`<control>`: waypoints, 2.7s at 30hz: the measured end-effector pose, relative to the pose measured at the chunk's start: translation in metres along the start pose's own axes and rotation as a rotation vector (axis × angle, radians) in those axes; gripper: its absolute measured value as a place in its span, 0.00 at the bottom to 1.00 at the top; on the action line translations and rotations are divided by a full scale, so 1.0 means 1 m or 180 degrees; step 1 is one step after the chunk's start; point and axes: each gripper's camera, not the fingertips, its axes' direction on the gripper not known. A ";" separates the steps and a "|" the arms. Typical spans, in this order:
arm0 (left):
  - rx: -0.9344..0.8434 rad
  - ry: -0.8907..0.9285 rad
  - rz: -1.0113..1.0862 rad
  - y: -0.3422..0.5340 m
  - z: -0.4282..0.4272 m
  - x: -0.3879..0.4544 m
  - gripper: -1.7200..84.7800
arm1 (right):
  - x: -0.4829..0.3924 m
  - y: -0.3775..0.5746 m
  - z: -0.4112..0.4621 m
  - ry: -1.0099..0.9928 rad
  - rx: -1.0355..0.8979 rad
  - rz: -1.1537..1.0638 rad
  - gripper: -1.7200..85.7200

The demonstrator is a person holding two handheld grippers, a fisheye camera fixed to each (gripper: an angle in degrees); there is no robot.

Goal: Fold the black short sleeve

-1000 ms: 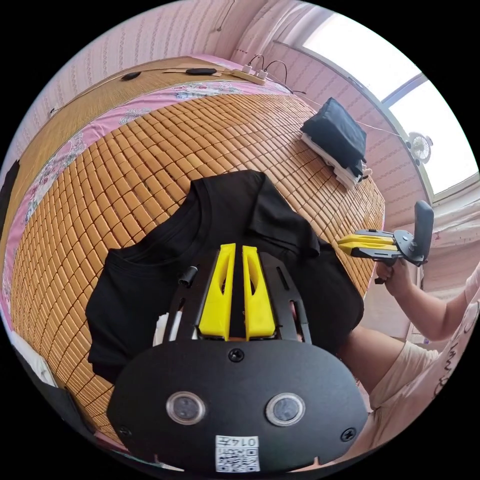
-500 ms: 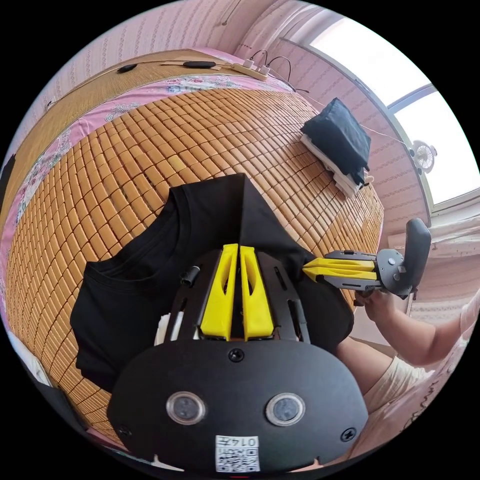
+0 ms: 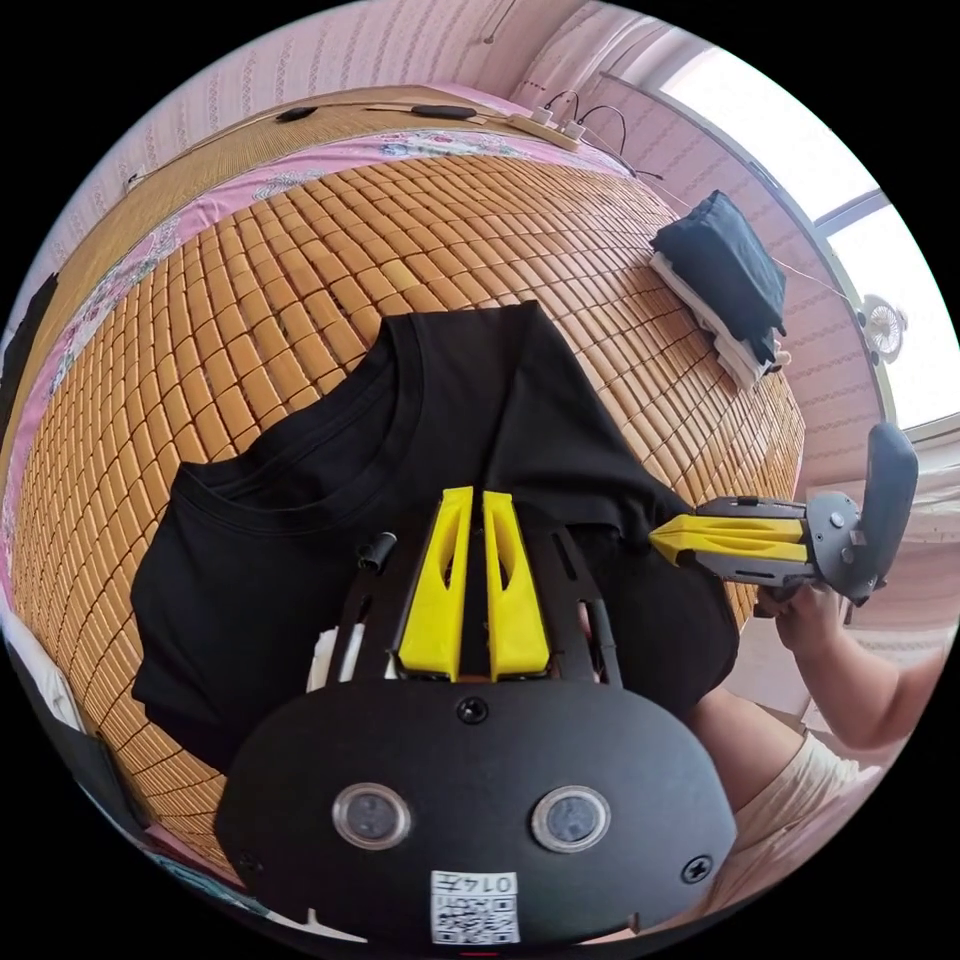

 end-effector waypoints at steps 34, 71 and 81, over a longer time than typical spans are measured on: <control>0.0638 0.0035 -0.0970 0.234 -0.055 -0.101 0.07 | -0.108 -0.154 -0.161 0.0039 -0.0339 -0.0769 0.07; 0.1286 0.0022 -0.1190 0.478 -0.059 -0.160 0.11 | -0.236 -0.282 -0.128 0.0038 -0.0068 -0.0387 0.10; 0.0846 -0.0039 -0.1201 0.443 -0.015 -0.172 0.11 | -0.234 -0.282 -0.083 -0.0080 -0.0119 -0.0694 0.10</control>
